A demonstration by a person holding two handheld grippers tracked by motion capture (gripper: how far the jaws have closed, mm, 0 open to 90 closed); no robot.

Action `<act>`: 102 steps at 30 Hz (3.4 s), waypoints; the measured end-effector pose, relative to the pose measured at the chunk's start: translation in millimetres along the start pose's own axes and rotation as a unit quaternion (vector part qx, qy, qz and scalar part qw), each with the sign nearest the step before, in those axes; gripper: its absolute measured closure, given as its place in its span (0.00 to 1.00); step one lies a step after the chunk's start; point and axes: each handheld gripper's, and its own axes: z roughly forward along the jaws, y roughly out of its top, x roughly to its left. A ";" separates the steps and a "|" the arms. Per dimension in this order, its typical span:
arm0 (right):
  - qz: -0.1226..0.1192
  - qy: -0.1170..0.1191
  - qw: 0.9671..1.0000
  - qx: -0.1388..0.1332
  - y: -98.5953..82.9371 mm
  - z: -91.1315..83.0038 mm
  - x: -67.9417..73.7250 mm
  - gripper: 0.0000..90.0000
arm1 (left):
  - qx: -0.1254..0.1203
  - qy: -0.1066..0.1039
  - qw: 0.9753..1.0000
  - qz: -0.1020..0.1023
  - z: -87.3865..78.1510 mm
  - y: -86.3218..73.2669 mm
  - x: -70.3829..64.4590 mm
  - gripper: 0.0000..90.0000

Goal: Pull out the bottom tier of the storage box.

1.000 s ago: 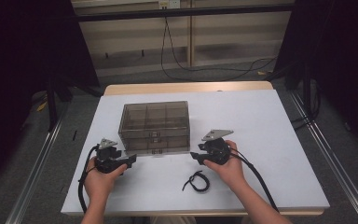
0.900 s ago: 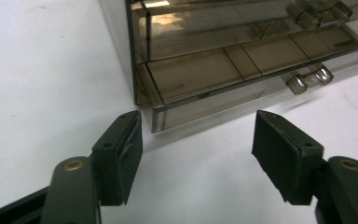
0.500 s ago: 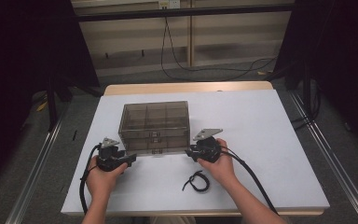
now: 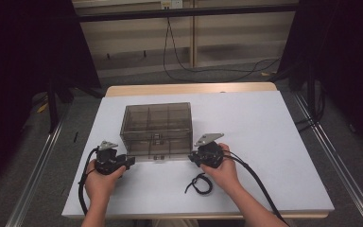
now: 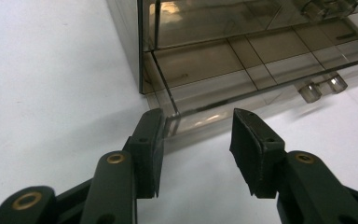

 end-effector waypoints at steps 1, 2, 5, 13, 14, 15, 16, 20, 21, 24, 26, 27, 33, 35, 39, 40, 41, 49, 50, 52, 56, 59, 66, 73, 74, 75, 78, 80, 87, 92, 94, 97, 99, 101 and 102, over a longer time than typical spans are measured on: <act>-0.002 0.001 1.000 0.000 -0.3 -0.3 0.0 0.86 | 0.001 0.000 1.000 0.000 -0.4 -0.2 -0.4 0.61; 0.000 0.003 1.000 0.002 -0.8 -1.2 0.4 0.86 | 0.000 -0.002 1.000 -0.002 -0.6 -0.4 -0.9 0.61; 0.004 0.004 1.000 -0.001 -2.6 -2.2 1.4 0.86 | 0.002 -0.005 1.000 -0.001 -1.4 -1.0 -1.4 0.61; 0.004 0.003 1.000 -0.002 -3.2 -3.0 2.5 0.86 | 0.004 -0.009 1.000 -0.001 -3.4 -2.5 -1.0 0.62; 0.004 0.003 1.000 -0.002 -3.2 -3.0 2.5 0.86 | 0.004 -0.009 1.000 -0.001 -3.4 -2.5 -1.0 0.62; 0.003 0.002 1.000 -0.001 -3.1 -3.1 2.5 0.86 | 0.004 -0.010 1.000 -0.002 -3.5 -2.6 -0.7 0.62; 0.005 0.000 1.000 0.000 -3.0 -3.3 2.7 0.85 | 0.005 -0.010 1.000 -0.002 -4.0 -2.7 -0.5 0.63; 0.005 0.001 1.000 -0.001 -3.1 -3.3 2.5 0.85 | 0.005 -0.012 1.000 -0.007 -4.3 -3.1 -0.8 0.63; 0.005 0.001 1.000 -0.001 -3.1 -3.3 2.5 0.85 | 0.005 -0.012 1.000 -0.007 -4.3 -3.1 -0.8 0.63; 0.006 0.003 1.000 0.001 -3.2 -4.0 2.8 0.85 | 0.008 -0.014 1.000 -0.004 -5.8 -3.4 -0.9 0.64; 0.006 0.004 1.000 0.002 -3.4 -4.4 2.9 0.85 | 0.009 -0.012 1.000 -0.003 -7.0 -3.5 -0.9 0.64; 0.006 0.004 1.000 0.002 -3.4 -4.4 2.9 0.85 | 0.009 -0.012 1.000 -0.003 -7.0 -3.5 -0.9 0.64; 0.007 0.008 1.000 0.002 -4.0 -5.3 3.8 0.85 | 0.010 -0.015 1.000 -0.006 -8.8 -4.5 -1.7 0.65; 0.008 0.008 1.000 0.003 -4.1 -5.7 4.3 0.85 | 0.009 -0.017 1.000 -0.009 -9.3 -5.1 -1.3 0.65; 0.008 0.008 1.000 0.002 -4.7 -6.1 4.9 0.85 | 0.008 -0.023 1.000 -0.014 -10.5 -6.1 -0.6 0.65; 0.008 0.006 1.000 0.005 -5.1 -6.5 5.6 0.85 | 0.009 -0.021 1.000 -0.009 -11.1 -6.1 -1.3 0.65; 0.007 0.008 1.000 0.004 -5.2 -6.5 5.6 0.85 | 0.009 -0.020 1.000 -0.009 -11.3 -6.1 -1.9 0.65; 0.007 0.011 1.000 0.005 -6.6 -7.3 6.7 0.85 | 0.009 -0.025 1.000 -0.013 -12.4 -8.0 -1.8 0.66; 0.006 0.012 1.000 0.005 -6.8 -7.5 6.8 0.85 | 0.010 -0.025 1.000 -0.015 -12.8 -8.4 -2.1 0.66; 0.006 0.013 1.000 0.010 -7.2 -7.9 7.1 0.85 | 0.011 -0.027 0.999 -0.015 -13.0 -8.9 -2.4 0.66; 0.009 0.017 1.000 0.005 -8.9 -8.0 7.6 0.85 | 0.010 -0.027 0.999 -0.014 -13.4 -9.6 -3.0 0.66; 0.012 0.017 1.000 0.005 -9.1 -8.2 7.9 0.85 | 0.010 -0.028 1.000 -0.011 -14.3 -9.9 -2.5 0.66; 0.009 0.020 1.000 0.008 -11.4 -9.8 9.6 0.85 | 0.010 -0.035 0.999 -0.016 -16.4 -10.7 -3.4 0.67; 0.012 0.019 1.000 0.006 -13.0 -10.5 10.7 0.85 | 0.009 -0.037 0.999 -0.021 -17.6 -12.2 -4.3 0.68; 0.013 0.020 1.000 0.006 -13.3 -10.7 10.7 0.85 | 0.009 -0.038 0.999 -0.022 -17.8 -12.5 -4.5 0.68; 0.013 0.020 1.000 0.006 -13.4 -10.9 10.9 0.85 | 0.010 -0.038 0.999 -0.022 -18.1 -12.6 -4.5 0.68; 0.015 0.024 1.000 0.003 -14.4 -10.8 11.1 0.84 | 0.014 -0.039 0.999 -0.020 -19.2 -13.0 -4.5 0.68; 0.014 0.025 1.000 0.004 -14.7 -11.1 11.5 0.84 | 0.015 -0.040 0.999 -0.021 -19.6 -13.0 -4.6 0.68; 0.014 0.025 1.000 0.007 -15.0 -11.9 12.6 0.84 | 0.015 -0.039 0.999 -0.023 -20.4 -13.7 -5.4 0.69; 0.013 0.025 1.000 0.007 -15.3 -12.0 12.8 0.84 | 0.016 -0.039 0.999 -0.020 -21.2 -13.9 -5.3 0.69; 0.013 0.026 1.000 0.007 -15.3 -12.1 12.8 0.84 | 0.016 -0.040 0.999 -0.019 -21.4 -14.1 -5.3 0.69; 0.012 0.027 1.000 0.008 -15.5 -12.8 13.4 0.84 | 0.017 -0.040 0.999 -0.020 -21.9 -14.5 -5.4 0.69; 0.010 0.027 1.000 0.008 -15.7 -12.9 13.6 0.84 | 0.017 -0.040 0.999 -0.021 -22.1 -14.7 -5.8 0.69; 0.010 0.029 0.999 0.008 -15.9 -13.1 13.8 0.84 | 0.017 -0.040 0.999 -0.021 -22.4 -14.8 -5.9 0.69; 0.010 0.030 0.999 0.009 -15.9 -13.3 14.0 0.84 | 0.017 -0.041 0.999 -0.021 -22.5 -14.9 -5.9 0.69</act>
